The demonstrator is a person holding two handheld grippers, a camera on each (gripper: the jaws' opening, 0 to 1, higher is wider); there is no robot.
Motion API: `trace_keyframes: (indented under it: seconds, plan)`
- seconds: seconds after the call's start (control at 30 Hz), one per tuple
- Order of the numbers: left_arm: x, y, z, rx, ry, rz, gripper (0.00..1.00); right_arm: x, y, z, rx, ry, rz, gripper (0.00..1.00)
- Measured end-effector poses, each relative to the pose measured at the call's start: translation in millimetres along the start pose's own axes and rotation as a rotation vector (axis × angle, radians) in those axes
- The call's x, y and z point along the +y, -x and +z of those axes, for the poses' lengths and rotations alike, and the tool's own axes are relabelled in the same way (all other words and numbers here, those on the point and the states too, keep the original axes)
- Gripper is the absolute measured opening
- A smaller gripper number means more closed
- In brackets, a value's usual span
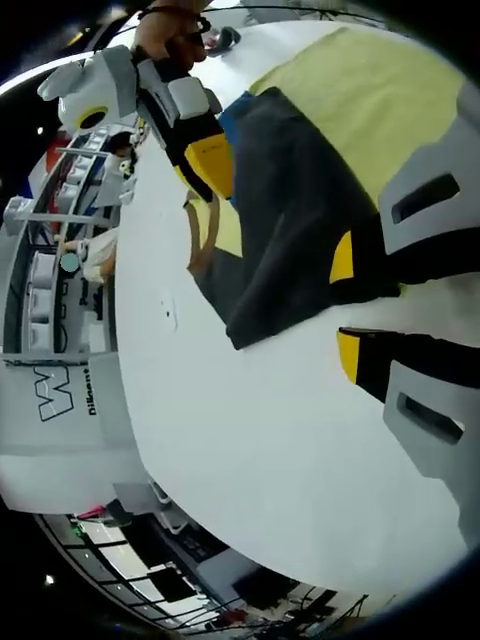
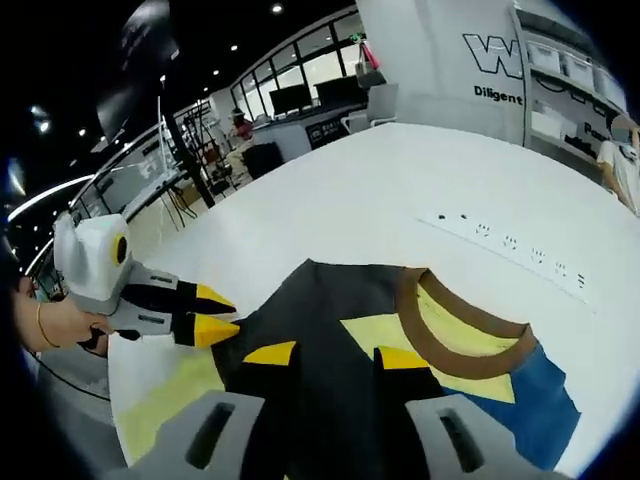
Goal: Fold the garment on the visible template until the final outline fits inside the template.
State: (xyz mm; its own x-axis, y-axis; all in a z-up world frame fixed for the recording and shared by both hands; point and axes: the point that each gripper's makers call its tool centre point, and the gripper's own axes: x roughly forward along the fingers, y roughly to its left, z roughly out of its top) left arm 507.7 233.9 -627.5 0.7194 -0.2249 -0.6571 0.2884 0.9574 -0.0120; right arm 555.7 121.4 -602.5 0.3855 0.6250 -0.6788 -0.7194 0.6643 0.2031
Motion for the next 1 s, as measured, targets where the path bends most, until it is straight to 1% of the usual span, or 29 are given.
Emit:
trace_keyframes:
  seconds: [0.2, 0.23, 0.33, 0.4, 0.47, 0.53, 0.7, 0.8, 0.87, 1.0]
  plan:
    - [-1.5, -3.6, -2.1, 0.009, 0.002, -0.009, 0.10, 6.3, -19.3, 1.4, 0.024, 0.036, 0.019, 0.23]
    - [-0.8, -3.4, -2.5, 0.005, 0.014, 0.000, 0.09, 6.6, -23.6, 1.6, 0.031, 0.043, 0.021, 0.23]
    - [-1.9, -3.4, -5.5, 0.012, 0.017, 0.003, 0.03, 9.3, -32.6, 3.5, 0.041, 0.071, 0.025, 0.22]
    - [-1.6, -2.1, -7.6, 0.012, 0.016, 0.015, 0.02, 10.1, -39.6, 4.8, 0.047, 0.074, 0.029, 0.20]
    - [-1.4, -2.5, -8.3, 0.011, 0.021, 0.015, 0.02, 12.1, -45.5, 3.9, 0.064, 0.086, 0.037, 0.19]
    - [-0.7, -2.8, -9.3, 0.012, 0.019, 0.017, 0.02, 13.9, -49.2, 5.8, 0.065, 0.102, 0.037, 0.19]
    - [0.5, -2.0, -10.0, 0.011, 0.006, 0.024, 0.01, 16.3, -54.3, 3.3, 0.093, 0.151, 0.041, 0.12]
    - [-0.6, -1.5, -11.1, 0.011, -0.010, 0.033, 0.01, 14.1, -56.2, -0.4, 0.110, 0.166, 0.033, 0.09]
    - [-0.9, -0.7, -11.1, 0.012, -0.022, 0.037, 0.01, 12.0, -54.8, 0.5, 0.108, 0.168, 0.025, 0.08]
    - [-0.5, -0.5, -11.1, 0.013, -0.032, 0.040, 0.01, 7.8, -55.4, 1.9, 0.108, 0.175, 0.014, 0.12]
